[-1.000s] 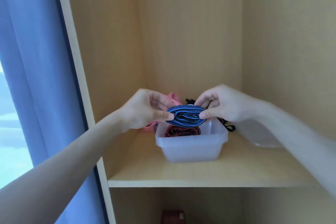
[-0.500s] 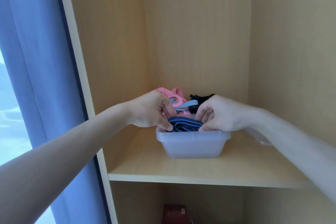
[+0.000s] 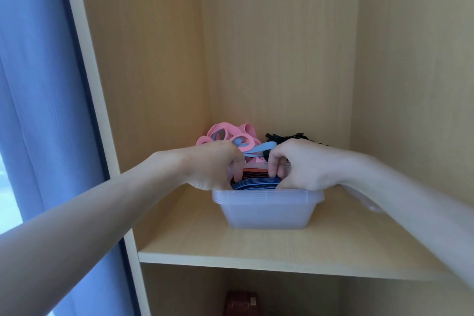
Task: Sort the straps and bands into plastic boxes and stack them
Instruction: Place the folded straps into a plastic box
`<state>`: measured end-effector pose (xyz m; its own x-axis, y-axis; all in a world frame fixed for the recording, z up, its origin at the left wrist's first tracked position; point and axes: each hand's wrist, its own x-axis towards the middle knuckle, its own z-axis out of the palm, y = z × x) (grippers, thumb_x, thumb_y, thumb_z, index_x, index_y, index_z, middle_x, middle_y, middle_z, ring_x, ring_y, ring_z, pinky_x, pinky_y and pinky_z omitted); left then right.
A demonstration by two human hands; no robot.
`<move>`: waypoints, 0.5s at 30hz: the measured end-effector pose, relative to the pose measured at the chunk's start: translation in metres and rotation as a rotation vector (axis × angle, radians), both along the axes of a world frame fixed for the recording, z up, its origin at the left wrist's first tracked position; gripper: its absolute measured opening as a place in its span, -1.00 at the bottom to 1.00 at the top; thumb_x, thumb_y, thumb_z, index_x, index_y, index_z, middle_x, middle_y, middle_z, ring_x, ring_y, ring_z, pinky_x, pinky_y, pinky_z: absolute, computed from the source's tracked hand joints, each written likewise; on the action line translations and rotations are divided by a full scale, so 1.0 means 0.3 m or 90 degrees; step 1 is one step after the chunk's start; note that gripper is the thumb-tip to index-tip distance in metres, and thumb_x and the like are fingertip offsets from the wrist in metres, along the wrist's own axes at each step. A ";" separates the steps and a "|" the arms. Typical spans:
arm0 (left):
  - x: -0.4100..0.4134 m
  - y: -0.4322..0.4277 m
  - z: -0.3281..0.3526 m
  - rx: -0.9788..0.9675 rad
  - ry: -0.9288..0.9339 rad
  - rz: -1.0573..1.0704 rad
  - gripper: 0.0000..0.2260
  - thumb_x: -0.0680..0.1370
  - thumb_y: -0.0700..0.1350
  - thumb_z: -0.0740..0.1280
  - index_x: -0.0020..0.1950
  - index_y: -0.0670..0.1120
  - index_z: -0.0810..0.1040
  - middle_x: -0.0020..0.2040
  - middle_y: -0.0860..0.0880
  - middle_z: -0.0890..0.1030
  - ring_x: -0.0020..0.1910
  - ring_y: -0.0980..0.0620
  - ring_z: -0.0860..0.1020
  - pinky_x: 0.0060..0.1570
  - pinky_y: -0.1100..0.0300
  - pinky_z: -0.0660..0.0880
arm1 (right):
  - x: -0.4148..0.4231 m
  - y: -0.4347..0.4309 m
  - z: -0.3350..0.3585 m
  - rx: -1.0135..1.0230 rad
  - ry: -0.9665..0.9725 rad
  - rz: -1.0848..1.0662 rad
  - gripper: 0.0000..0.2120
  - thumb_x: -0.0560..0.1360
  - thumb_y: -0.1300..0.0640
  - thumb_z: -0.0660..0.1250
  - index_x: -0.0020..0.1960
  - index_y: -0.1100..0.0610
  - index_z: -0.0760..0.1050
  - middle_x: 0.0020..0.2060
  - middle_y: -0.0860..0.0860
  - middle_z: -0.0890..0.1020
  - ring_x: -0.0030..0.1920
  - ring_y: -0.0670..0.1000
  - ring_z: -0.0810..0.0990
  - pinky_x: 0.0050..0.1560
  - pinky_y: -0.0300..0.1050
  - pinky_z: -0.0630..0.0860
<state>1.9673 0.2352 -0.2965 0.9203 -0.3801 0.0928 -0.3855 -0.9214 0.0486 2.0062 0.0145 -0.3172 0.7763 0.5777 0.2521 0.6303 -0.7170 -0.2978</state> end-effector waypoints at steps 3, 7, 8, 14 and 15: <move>0.022 0.009 -0.002 -0.021 -0.002 0.005 -0.71 0.40 -0.18 0.49 -0.10 0.16 0.47 -0.01 0.03 0.62 -0.10 0.03 0.59 -0.24 0.20 0.58 | 0.004 0.004 0.002 0.002 0.016 0.001 -0.66 0.32 0.08 0.61 -0.13 -0.09 0.44 -0.15 -0.11 0.57 -0.28 -0.18 0.49 -0.37 -0.44 0.35; 0.041 0.011 -0.019 -0.084 0.007 0.009 -0.54 0.29 -0.16 0.57 -0.08 0.30 0.44 0.07 0.16 0.57 0.08 0.03 0.60 0.12 -0.02 0.60 | 0.004 0.010 0.008 -0.017 0.030 -0.009 -0.55 0.35 0.05 0.59 0.05 -0.08 0.37 -0.10 -0.13 0.58 -0.23 -0.19 0.49 -0.31 -0.32 0.33; 0.048 0.013 -0.023 -0.085 -0.001 0.014 -0.55 0.27 -0.16 0.58 -0.13 0.31 0.46 0.02 0.21 0.55 0.04 0.06 0.60 0.10 0.01 0.60 | 0.002 0.011 0.010 -0.028 0.030 -0.012 -0.52 0.36 0.03 0.58 0.11 -0.08 0.36 -0.09 -0.14 0.57 -0.21 -0.19 0.50 -0.29 -0.29 0.34; 0.071 0.023 -0.026 -0.043 -0.034 0.034 -0.59 0.22 -0.07 0.59 -0.23 0.40 0.52 -0.07 0.23 0.56 -0.13 0.21 0.55 -0.05 0.11 0.63 | -0.003 0.026 0.029 -0.081 0.041 -0.016 -0.61 0.41 0.01 0.56 0.14 -0.06 0.46 -0.13 -0.08 0.60 -0.23 -0.10 0.52 -0.30 -0.22 0.36; 0.080 0.013 -0.023 -0.040 -0.036 0.036 -0.61 0.23 -0.05 0.59 -0.22 0.40 0.54 -0.04 0.17 0.59 -0.09 0.15 0.58 -0.01 0.08 0.63 | -0.003 0.029 0.029 -0.083 0.036 -0.017 -0.63 0.41 0.00 0.56 0.12 -0.06 0.46 -0.14 -0.07 0.60 -0.22 -0.10 0.52 -0.31 -0.22 0.36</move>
